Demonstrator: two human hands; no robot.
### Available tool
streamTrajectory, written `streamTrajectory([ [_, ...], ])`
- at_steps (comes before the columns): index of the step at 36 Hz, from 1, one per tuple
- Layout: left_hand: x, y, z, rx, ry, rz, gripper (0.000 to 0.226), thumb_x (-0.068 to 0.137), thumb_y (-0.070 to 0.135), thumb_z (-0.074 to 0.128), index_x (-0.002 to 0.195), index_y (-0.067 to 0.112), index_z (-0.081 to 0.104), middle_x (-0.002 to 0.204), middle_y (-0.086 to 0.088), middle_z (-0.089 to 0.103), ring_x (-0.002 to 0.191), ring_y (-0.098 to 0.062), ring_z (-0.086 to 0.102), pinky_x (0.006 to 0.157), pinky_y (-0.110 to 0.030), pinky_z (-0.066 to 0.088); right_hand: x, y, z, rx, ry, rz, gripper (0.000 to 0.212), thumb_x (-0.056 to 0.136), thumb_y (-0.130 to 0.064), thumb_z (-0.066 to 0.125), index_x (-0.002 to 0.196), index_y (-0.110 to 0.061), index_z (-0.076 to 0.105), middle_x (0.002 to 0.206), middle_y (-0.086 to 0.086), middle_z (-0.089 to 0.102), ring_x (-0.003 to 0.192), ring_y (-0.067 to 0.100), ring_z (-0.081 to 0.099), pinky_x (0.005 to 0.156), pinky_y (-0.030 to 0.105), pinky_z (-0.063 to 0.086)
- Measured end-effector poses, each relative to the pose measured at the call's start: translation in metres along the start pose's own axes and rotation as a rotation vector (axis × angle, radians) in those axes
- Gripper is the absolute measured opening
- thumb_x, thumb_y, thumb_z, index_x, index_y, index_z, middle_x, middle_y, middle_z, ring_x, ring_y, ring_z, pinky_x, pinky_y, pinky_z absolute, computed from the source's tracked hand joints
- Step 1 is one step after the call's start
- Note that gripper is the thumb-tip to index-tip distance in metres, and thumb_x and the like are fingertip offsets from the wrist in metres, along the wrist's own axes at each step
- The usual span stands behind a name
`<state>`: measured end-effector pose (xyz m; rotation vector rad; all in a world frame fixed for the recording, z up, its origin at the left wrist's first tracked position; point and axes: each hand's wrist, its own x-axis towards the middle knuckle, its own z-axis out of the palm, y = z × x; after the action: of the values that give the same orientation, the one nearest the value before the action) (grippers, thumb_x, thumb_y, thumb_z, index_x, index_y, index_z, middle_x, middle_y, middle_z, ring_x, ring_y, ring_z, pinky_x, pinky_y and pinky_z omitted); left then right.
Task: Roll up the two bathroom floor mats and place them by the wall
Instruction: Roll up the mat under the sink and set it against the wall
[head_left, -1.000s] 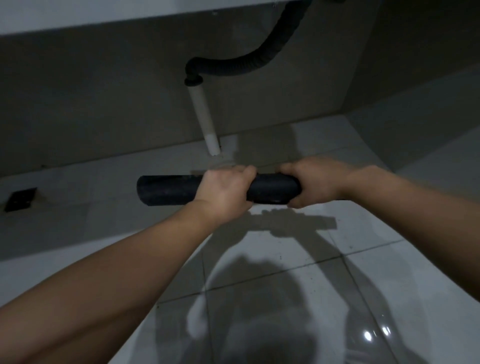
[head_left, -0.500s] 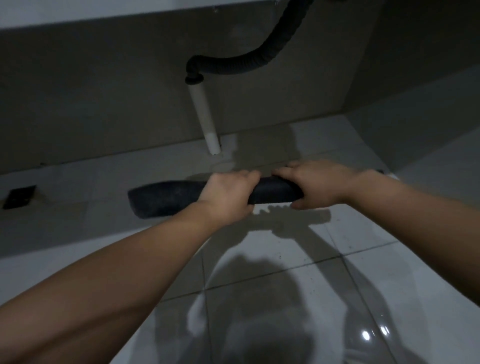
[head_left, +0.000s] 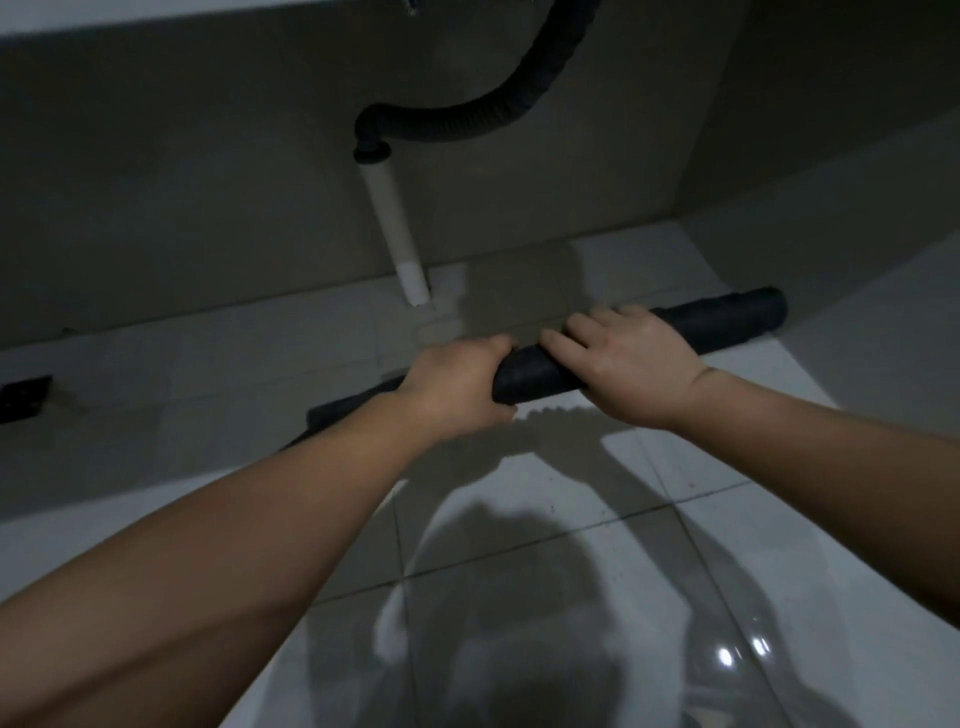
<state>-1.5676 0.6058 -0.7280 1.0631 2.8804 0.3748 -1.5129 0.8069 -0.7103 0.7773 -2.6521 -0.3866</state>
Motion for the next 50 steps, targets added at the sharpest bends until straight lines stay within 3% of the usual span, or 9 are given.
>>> streamTrajectory([
  [4,0.0,-0.002,0.004,0.16,0.153,0.065,0.044,0.069,0.034,0.067,0.109,0.026,0.051,0.097,-0.003,0.065,0.084,-0.026,0.061,0.056,-0.028,0.029,0.006,0.015,-0.002,0.193,-0.231,0.063,0.059,0.072,-0.031,0.068,0.125,-0.023,0.044,0.105,0.007,0.062,0.087,0.03,0.06,0.067,0.036,0.043],
  [8,0.002,-0.002,0.005,0.158,0.202,0.102,0.046,0.068,0.033,0.068,0.111,0.027,0.053,0.098,-0.001,0.065,0.083,-0.025,0.062,0.056,-0.027,0.029,0.003,0.034,-0.009,0.395,-0.396,0.166,0.056,0.062,-0.043,0.076,0.11,-0.038,0.048,0.094,-0.006,0.065,0.073,0.017,0.056,0.057,0.028,0.037],
  [14,0.011,0.013,0.008,0.041,0.151,0.15,0.038,0.072,0.031,0.067,0.107,0.03,0.052,0.096,0.001,0.064,0.082,-0.024,0.061,0.056,-0.028,0.032,-0.017,0.054,-0.016,0.626,-0.639,0.383,0.054,0.057,-0.038,0.083,0.104,-0.029,0.057,0.093,-0.004,0.064,0.08,0.018,0.06,0.07,0.036,0.052],
  [22,0.045,0.063,0.017,-0.031,0.22,0.085,0.068,0.066,0.022,0.07,0.128,0.016,0.044,0.127,-0.009,0.048,0.117,-0.03,0.043,0.097,-0.041,0.031,-0.068,0.07,-0.015,0.603,-0.479,0.731,0.042,0.056,-0.037,0.078,0.093,-0.029,0.058,0.085,0.0,0.064,0.074,0.023,0.06,0.065,0.036,0.053],
  [26,0.053,0.097,0.026,-0.29,0.304,0.047,0.045,0.077,0.017,0.064,0.118,0.008,0.05,0.115,-0.012,0.05,0.105,-0.027,0.048,0.089,-0.036,0.041,-0.103,0.077,-0.008,0.758,-0.401,0.98,0.044,0.055,-0.037,0.081,0.09,-0.023,0.059,0.077,-0.001,0.062,0.068,0.019,0.059,0.056,0.028,0.046],
  [30,0.067,0.139,0.042,-0.489,0.072,-0.169,0.028,0.09,0.037,0.053,0.1,0.011,0.055,0.085,-0.004,0.059,0.08,-0.023,0.057,0.067,-0.03,0.042,-0.128,0.089,-0.002,0.972,-0.278,1.159,0.042,0.054,-0.034,0.082,0.086,-0.021,0.059,0.071,-0.002,0.061,0.06,0.013,0.06,0.045,0.021,0.04],
  [33,0.083,0.171,0.051,-0.601,-0.094,-0.236,0.049,0.094,0.048,0.038,0.117,0.009,0.055,0.11,-0.008,0.063,0.101,-0.025,0.058,0.08,-0.029,0.042,-0.138,0.098,0.002,1.129,-0.193,1.237,0.047,0.052,-0.033,0.084,0.09,-0.017,0.061,0.075,0.002,0.065,0.061,0.015,0.064,0.043,0.02,0.042],
  [41,0.119,0.235,0.068,-1.327,-0.13,-0.424,0.03,0.096,0.032,0.045,0.106,0.009,0.061,0.113,-0.019,0.065,0.104,-0.03,0.062,0.098,-0.044,0.045,-0.159,0.121,0.02,1.49,-0.02,1.264,0.038,0.057,-0.019,0.084,0.09,-0.013,0.065,0.075,0.007,0.071,0.057,0.014,0.068,0.046,0.021,0.049],
  [50,0.169,0.287,0.093,-1.318,-0.034,-0.523,0.032,0.092,0.008,0.053,0.119,-0.01,0.051,0.117,-0.027,0.06,0.106,-0.035,0.06,0.096,-0.044,0.046,-0.208,0.164,0.064,1.551,0.032,1.141,0.061,0.055,-0.034,0.082,0.105,-0.028,0.047,0.094,-0.004,0.065,0.069,0.002,0.066,0.051,0.015,0.048],
])
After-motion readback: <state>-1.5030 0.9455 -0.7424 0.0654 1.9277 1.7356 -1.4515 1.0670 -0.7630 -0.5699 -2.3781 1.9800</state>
